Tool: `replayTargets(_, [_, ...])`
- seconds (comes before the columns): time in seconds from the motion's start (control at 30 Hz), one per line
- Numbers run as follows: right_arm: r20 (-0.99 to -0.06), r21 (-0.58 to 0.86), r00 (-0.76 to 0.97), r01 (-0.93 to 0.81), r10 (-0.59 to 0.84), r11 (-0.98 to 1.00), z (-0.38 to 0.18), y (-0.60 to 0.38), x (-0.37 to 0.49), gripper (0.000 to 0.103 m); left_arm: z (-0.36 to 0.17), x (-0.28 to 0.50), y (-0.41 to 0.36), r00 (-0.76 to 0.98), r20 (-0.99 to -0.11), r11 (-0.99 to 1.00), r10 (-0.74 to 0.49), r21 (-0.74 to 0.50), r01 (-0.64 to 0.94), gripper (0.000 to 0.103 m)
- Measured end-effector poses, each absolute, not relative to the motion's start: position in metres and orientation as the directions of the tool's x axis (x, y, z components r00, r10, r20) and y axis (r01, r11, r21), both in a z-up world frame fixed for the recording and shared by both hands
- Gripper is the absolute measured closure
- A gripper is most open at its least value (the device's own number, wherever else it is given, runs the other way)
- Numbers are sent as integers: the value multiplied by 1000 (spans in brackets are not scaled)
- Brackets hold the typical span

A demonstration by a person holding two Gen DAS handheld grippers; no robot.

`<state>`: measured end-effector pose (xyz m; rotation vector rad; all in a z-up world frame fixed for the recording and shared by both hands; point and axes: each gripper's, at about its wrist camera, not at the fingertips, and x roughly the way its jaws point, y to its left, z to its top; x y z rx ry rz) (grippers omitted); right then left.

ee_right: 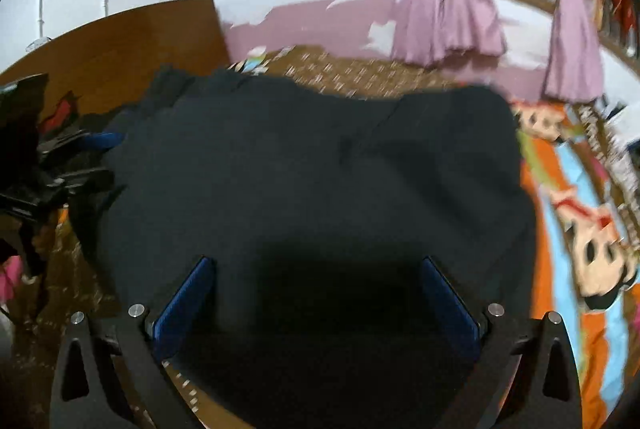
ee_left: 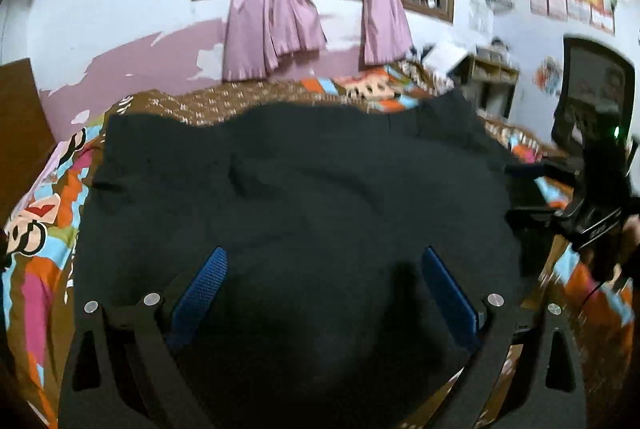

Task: Fold large clothes
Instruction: 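Open both grippers and press the folded jacket flat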

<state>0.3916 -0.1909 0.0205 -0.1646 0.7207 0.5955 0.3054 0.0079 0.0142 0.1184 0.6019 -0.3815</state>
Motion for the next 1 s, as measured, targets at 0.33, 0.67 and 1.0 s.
replayTargets(0.33, [-734,120,536,-501,417,857,0,-167,455,0,-2,365,-11,748,-642,946,-167,109,305,2])
replayTargets(0.67, [-787,48,518,-492,336,869,-2,-140,522,0,-1,419,18,725,-683,977,-89,80,195,1])
replayTargets(1.0, [-814,54,514,-399,272,915,-7,-146,578,0,4,452,40,715,-698,994,-26,59,94,1])
